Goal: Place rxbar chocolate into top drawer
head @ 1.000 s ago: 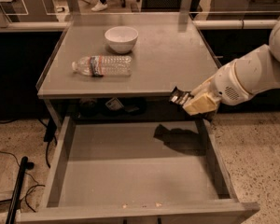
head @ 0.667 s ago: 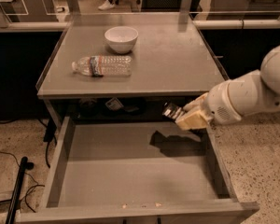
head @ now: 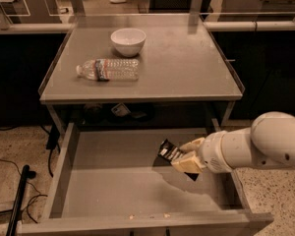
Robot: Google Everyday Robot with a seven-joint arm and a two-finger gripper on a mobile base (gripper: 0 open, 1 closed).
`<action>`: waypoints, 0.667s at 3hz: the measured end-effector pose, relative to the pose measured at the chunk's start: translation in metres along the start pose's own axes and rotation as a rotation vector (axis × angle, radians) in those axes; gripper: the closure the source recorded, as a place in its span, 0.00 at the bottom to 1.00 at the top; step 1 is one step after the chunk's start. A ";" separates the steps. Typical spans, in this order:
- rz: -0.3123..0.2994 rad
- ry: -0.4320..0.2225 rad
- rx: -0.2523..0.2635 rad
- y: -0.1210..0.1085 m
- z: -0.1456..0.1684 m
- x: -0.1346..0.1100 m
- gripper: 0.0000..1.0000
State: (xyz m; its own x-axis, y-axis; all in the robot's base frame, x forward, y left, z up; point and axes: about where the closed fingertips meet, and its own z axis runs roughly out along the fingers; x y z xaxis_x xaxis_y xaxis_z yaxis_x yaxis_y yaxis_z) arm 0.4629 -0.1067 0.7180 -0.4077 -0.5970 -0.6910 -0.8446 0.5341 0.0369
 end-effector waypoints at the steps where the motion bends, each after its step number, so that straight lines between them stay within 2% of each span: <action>1: -0.019 -0.011 0.025 0.003 0.027 0.012 1.00; 2: -0.007 -0.005 0.039 -0.002 0.060 0.025 1.00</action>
Offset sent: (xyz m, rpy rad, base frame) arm 0.0289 0.0330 -0.1018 -0.0184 -0.0246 -0.0513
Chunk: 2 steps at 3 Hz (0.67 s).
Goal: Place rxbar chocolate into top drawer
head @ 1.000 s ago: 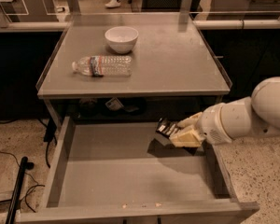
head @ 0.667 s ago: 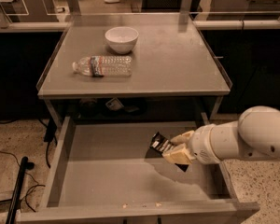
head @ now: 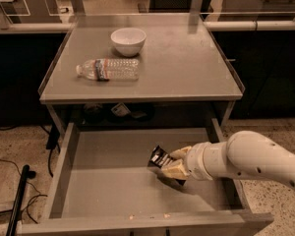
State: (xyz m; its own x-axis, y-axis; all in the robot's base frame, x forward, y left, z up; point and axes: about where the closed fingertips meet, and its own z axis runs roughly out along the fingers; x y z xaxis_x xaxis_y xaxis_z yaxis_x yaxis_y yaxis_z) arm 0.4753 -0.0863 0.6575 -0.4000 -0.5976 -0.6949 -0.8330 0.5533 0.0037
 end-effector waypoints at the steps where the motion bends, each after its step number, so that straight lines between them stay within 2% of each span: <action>1: 0.014 0.039 -0.002 -0.005 0.029 0.013 1.00; 2: 0.026 0.067 -0.004 -0.012 0.049 0.018 1.00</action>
Offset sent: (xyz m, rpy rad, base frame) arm 0.0353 0.0135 -0.0682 -0.0650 0.0806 -0.0293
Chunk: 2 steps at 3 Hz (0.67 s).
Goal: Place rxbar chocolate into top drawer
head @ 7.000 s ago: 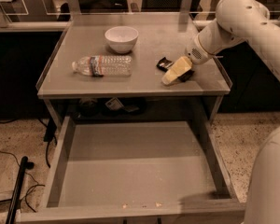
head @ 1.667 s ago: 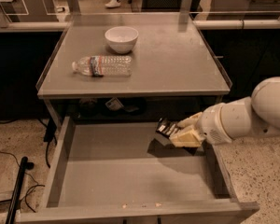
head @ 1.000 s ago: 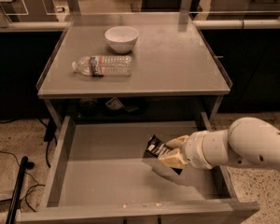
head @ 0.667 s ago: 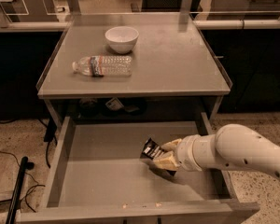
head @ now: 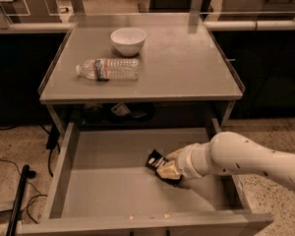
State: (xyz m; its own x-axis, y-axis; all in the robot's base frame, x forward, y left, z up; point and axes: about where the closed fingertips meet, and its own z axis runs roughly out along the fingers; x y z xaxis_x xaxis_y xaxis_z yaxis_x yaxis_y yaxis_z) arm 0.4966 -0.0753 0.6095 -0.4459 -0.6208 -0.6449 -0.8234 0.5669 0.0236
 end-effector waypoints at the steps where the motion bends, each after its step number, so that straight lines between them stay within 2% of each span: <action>1: 0.000 0.003 -0.002 0.000 0.002 0.000 0.84; 2: 0.000 0.003 -0.002 0.000 0.002 0.000 0.61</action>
Offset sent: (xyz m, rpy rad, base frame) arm 0.0009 0.0013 -0.0012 -0.0016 0.0024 0.0011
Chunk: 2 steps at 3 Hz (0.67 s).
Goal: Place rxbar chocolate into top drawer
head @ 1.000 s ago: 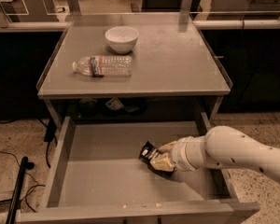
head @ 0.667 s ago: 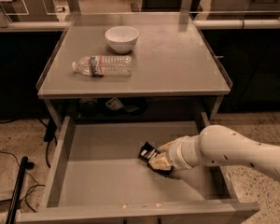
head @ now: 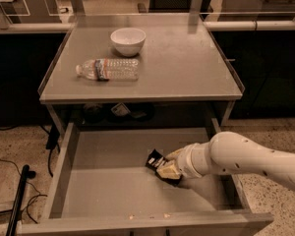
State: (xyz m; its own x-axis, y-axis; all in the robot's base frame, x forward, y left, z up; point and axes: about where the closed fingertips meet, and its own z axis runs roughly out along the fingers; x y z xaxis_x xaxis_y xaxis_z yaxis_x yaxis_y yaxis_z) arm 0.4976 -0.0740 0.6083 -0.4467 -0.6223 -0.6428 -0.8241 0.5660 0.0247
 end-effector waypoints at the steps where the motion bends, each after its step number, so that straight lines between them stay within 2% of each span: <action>1: 0.000 0.000 0.000 0.000 0.000 0.000 0.29; 2: 0.000 0.000 0.000 0.000 0.000 0.000 0.06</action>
Offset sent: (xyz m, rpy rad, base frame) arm 0.0000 0.0000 0.0000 0.0000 0.0000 0.0000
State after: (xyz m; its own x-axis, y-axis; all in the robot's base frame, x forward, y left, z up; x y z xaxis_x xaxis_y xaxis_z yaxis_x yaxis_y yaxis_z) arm 0.4976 -0.0740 0.6083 -0.4466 -0.6224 -0.6428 -0.8241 0.5659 0.0247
